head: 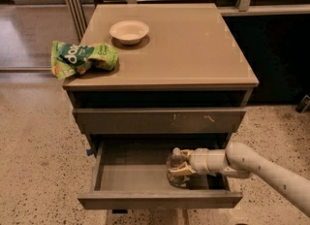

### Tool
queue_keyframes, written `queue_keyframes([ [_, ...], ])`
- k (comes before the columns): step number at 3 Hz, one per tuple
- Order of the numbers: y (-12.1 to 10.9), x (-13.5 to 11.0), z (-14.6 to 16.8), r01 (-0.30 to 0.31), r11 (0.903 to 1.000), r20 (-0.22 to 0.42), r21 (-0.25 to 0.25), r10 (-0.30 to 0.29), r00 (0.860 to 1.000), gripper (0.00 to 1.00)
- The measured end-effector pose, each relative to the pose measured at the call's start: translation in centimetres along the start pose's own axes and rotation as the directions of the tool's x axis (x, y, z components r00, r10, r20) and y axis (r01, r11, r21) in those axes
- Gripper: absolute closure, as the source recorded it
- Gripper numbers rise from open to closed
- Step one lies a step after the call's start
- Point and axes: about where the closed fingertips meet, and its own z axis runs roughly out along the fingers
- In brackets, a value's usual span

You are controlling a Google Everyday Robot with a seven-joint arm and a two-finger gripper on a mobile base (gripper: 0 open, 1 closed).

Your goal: Place water bottle into middle drawer

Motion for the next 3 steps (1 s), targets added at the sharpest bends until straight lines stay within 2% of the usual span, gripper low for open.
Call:
queue_keyframes([
  [2,0.00,0.00,0.01,0.000,1.0000,0.000,0.000,0.000,1.000,0.11],
  [3,0.00,0.00,0.01,0.000,1.0000,0.000,0.000,0.000,1.000,0.00],
])
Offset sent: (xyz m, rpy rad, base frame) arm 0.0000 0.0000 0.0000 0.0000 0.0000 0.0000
